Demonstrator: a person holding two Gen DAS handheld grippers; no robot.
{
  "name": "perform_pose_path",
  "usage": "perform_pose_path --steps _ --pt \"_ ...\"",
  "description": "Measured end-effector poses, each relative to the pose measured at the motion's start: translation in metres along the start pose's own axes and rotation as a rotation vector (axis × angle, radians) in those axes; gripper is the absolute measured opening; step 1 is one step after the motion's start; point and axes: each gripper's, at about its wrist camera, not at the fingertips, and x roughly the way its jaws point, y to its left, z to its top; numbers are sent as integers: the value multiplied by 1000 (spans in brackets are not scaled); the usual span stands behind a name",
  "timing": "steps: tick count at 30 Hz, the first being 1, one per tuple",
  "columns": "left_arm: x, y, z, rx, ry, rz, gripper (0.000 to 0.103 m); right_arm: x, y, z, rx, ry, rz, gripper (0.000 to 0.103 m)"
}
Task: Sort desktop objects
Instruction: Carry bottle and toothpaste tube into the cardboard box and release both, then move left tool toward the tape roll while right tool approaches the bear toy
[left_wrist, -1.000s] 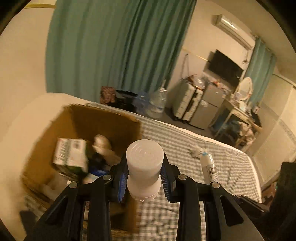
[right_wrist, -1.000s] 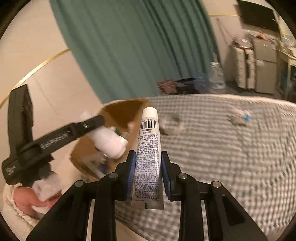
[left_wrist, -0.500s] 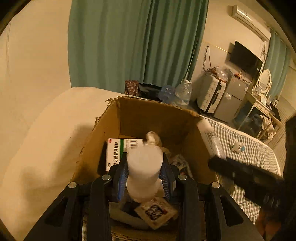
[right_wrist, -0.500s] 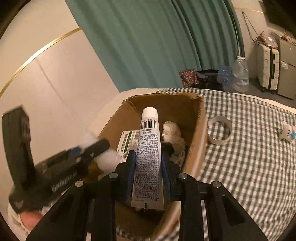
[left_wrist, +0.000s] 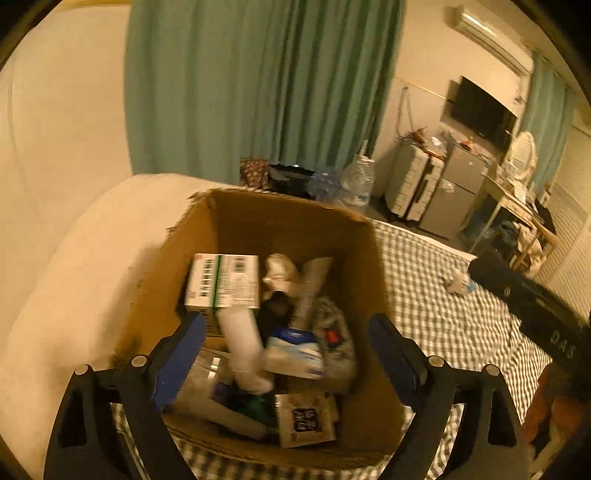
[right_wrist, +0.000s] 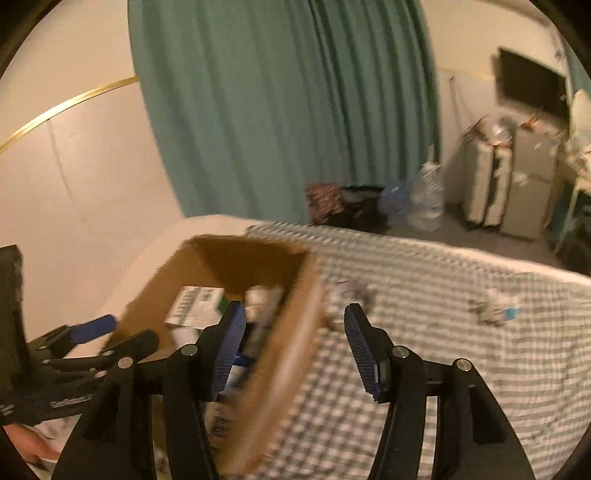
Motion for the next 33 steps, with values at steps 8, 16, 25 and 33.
perform_pose_path --steps 8,16,25,33 --pt "-21 -90 -8 66 -32 -29 100 -65 -64 -5 24 -91 -128 69" --pt "-7 -174 -26 110 -19 -37 103 -90 -136 -30 93 -108 -216 90" --pt "71 -212 -51 74 97 47 103 -58 -207 -82 194 -32 -266 92" --pt "161 -202 -48 28 177 148 103 2 -251 -94 250 46 -249 92"
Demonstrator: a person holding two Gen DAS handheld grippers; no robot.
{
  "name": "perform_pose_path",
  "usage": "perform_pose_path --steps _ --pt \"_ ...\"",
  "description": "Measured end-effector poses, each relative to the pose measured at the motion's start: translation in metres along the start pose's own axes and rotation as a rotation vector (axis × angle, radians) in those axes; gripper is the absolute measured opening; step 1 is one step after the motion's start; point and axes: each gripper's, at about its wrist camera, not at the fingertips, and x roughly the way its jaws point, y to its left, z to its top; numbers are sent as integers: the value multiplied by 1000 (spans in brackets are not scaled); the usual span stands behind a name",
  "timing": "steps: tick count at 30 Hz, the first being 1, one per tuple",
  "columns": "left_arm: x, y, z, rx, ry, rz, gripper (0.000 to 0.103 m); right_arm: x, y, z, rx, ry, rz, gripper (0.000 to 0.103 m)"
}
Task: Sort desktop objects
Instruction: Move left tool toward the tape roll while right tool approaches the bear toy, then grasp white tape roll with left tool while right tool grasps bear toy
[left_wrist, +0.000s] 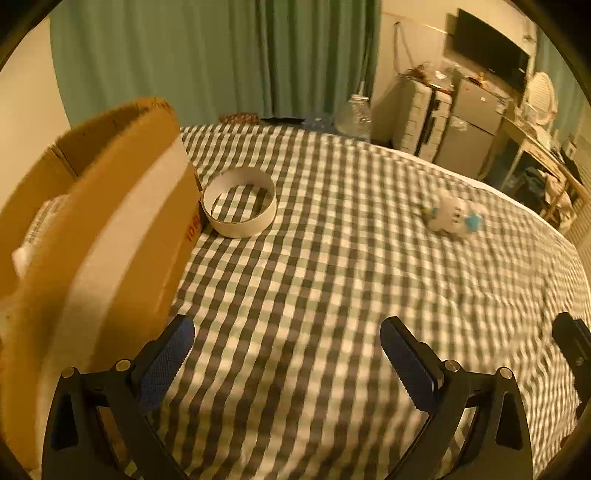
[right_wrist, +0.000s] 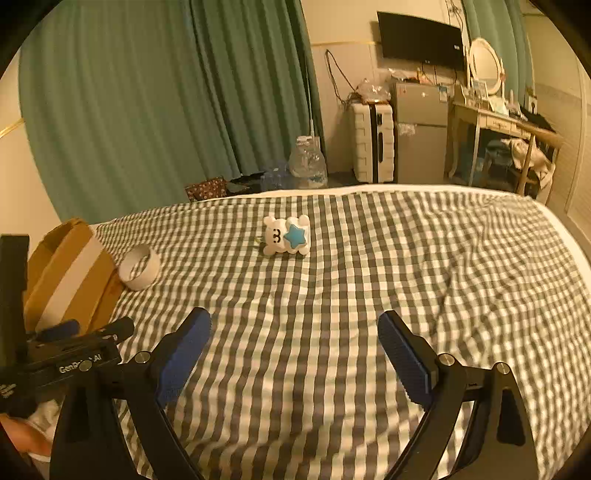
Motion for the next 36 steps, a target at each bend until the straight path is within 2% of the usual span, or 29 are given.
perform_pose_path --steps 4,9,11,14,17,22,26,28,30,32,34,36 --pt "40 0 13 -12 10 54 103 35 -6 13 23 19 10 92" --pt "85 7 36 -61 -19 100 103 82 4 30 -68 17 0 92" --pt "101 12 47 -99 -11 100 103 98 6 35 -61 19 -15 92" --pt "116 13 57 -126 -26 89 103 119 8 41 -37 44 17 92" --pt "128 13 64 -135 -27 124 103 134 13 47 -52 43 -1 92" --pt "137 20 69 -168 -42 134 103 162 22 64 -80 69 -26 92" --pt "148 21 82 -195 -25 108 103 198 22 64 -53 165 -39 91" --pt "150 26 85 -202 -19 74 103 188 20 61 -64 130 -48 78" --pt "149 25 86 -165 9 73 102 170 15 54 -44 121 16 78" --pt "144 27 86 -167 23 56 96 151 14 42 -72 118 7 78" --pt "137 32 83 -181 22 60 77 131 12 30 -106 128 11 78" --pt "127 35 77 -182 42 41 71 108 8 15 -117 139 36 78"
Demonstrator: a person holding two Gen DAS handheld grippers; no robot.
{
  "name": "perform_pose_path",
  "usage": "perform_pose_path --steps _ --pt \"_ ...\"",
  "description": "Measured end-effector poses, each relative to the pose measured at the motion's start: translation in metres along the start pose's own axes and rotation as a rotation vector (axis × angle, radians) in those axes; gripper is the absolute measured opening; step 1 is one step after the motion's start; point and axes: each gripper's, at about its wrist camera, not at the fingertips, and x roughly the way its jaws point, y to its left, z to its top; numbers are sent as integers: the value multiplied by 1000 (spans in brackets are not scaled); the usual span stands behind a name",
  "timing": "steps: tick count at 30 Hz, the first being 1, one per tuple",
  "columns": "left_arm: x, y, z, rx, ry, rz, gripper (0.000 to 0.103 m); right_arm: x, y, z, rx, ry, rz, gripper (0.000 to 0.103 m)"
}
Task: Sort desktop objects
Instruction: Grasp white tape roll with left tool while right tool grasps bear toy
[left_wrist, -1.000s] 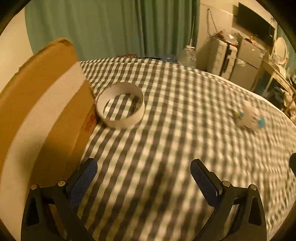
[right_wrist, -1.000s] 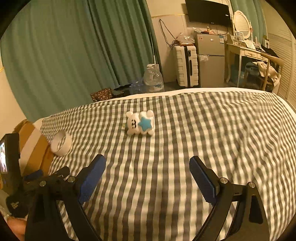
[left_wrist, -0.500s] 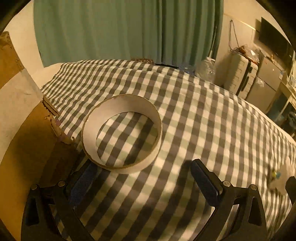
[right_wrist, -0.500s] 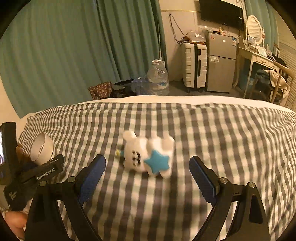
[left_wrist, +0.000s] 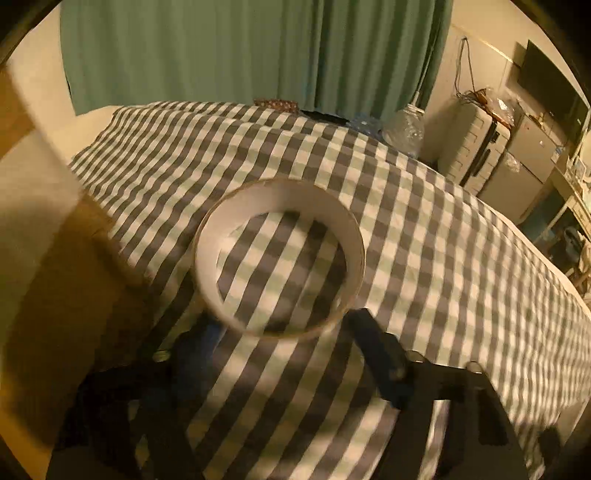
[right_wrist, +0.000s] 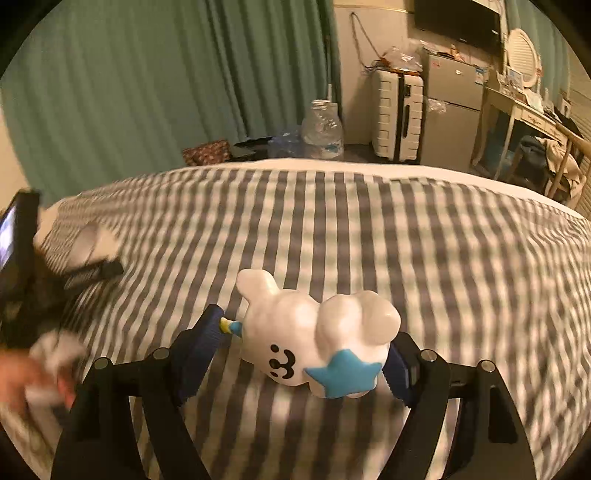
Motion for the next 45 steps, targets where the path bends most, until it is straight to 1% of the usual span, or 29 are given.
perform_pose_path --steps 2,3,6,7,8,9,11,12,14,17,18,20,23,24,25,27,29,32,34,36,37,38,39,40,41,43,45 --pt "-11 1 -8 -1 15 -31 71 -21 -1 -18 -11 0 -6 78" --pt "-19 3 -18 -1 18 -46 71 -31 -4 -27 -7 -1 -11 78" --pt "-38 1 -42 27 25 -76 72 -51 -13 -36 32 12 0 79" --pt "-43 1 -49 38 25 -93 78 -58 -15 -36 44 1 2 79" --pt "-46 0 -51 46 23 -96 82 -63 -17 -37 54 -8 7 79" --pt "-51 0 -53 48 17 -94 89 -69 -19 -37 67 -18 14 79" --pt "-60 0 -50 43 -9 -81 94 -76 -22 -36 95 -36 24 79" --pt "-64 -1 -45 41 -26 -77 99 -76 -23 -34 104 -36 35 79" --pt "-64 -4 -35 47 -42 -87 101 -75 -23 -33 104 -38 38 79" --pt "-52 -13 -18 67 -54 -93 101 -72 -23 -30 107 -51 55 79" --pt "-44 -18 -11 96 -57 -82 101 -70 -22 -28 106 -55 73 79" --pt "-28 -26 1 133 -67 -22 101 -65 -21 -25 88 -68 71 79" --pt "-8 -35 7 166 -66 50 103 -51 -22 -20 76 -59 69 79" --pt "-1 -40 8 184 -78 83 103 -45 -24 -18 84 -55 73 79" --pt "3 -44 11 190 -93 97 103 -40 -26 -16 96 -53 80 79" --pt "5 -45 13 171 -140 108 103 -30 -28 -13 104 -41 85 79" --pt "11 -51 23 153 -140 117 103 -23 -30 -12 97 -30 84 79" --pt "7 -45 26 114 -149 109 103 -16 -28 -18 88 -5 75 79" --pt "3 -43 29 89 -175 100 103 -18 -29 -20 92 -10 68 79" --pt "-1 -42 31 83 -216 135 103 -21 -30 -20 100 -22 69 79" --pt "0 -44 36 88 -213 150 103 -22 -30 -20 100 -27 69 79" --pt "5 -45 40 103 -189 166 103 -24 -29 -20 97 -31 70 79" --pt "11 -46 44 119 -152 182 101 -26 -28 -20 90 -43 62 79" --pt "13 -45 45 128 -137 193 91 -26 -30 -16 85 -47 55 79" --pt "11 -42 43 125 -143 204 86 -27 -30 -16 86 -51 45 79" --pt "3 -33 38 119 -140 109 86 -29 -32 -14 101 -70 42 79" --pt "-8 -32 29 150 -143 55 86 -28 -36 -12 117 -66 45 79"
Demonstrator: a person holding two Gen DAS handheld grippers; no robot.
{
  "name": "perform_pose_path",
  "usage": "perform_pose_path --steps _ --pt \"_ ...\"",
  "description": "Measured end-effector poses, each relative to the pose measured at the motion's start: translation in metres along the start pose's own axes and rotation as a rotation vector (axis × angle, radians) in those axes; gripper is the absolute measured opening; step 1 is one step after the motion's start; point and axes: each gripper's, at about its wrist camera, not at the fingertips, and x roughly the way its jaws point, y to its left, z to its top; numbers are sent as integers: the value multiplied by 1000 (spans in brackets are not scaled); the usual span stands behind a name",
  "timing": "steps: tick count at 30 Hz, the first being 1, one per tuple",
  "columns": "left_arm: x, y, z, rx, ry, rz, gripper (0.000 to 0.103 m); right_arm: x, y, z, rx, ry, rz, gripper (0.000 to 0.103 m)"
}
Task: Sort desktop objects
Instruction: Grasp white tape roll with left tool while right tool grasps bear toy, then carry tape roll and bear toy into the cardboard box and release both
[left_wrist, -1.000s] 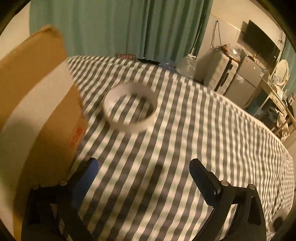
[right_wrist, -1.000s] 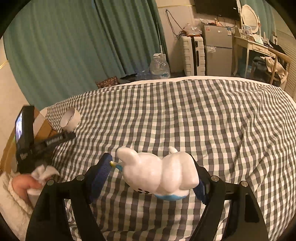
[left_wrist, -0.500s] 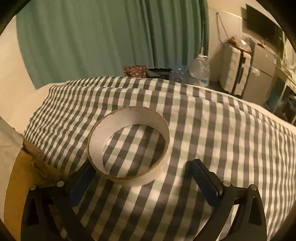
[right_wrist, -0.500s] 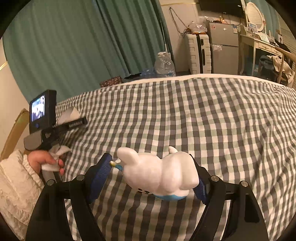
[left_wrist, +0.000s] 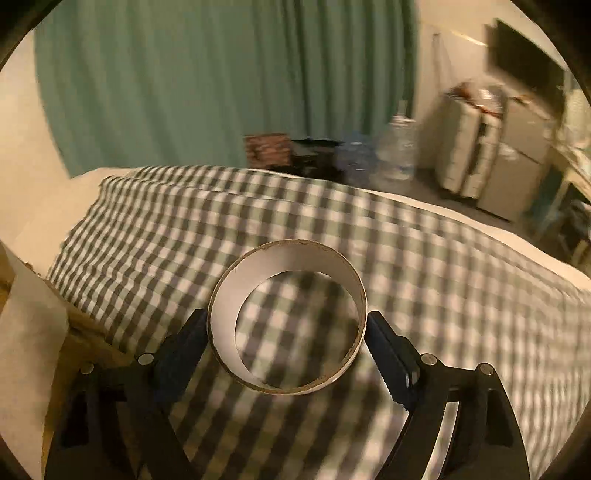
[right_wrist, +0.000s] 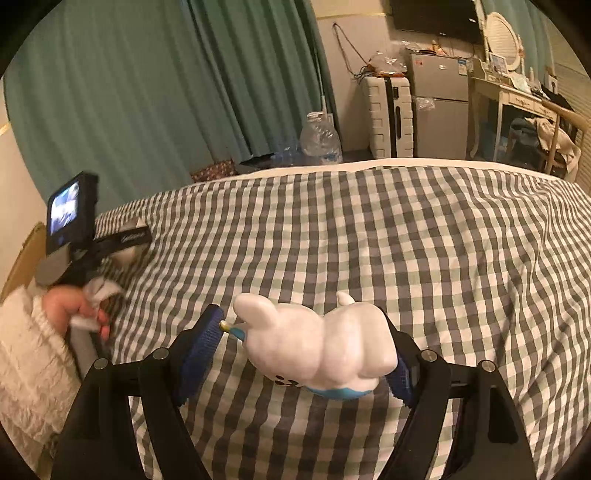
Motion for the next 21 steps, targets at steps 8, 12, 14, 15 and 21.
perform_pose_path --steps 8,12,14,15,21 --pt "-103 -5 -72 -4 9 -234 86 -29 -4 -6 17 -4 -4 79" --pt "-149 -8 -105 58 0 -299 86 -62 9 -9 37 -37 14 79" --pt "-169 -10 -114 116 -22 -277 86 -83 21 -17 37 -51 23 79" --pt "-178 -8 -116 127 -26 -286 86 -93 28 -22 26 -55 21 79" --pt "-239 16 -81 103 -66 -334 86 -153 73 -16 -36 -111 29 79"
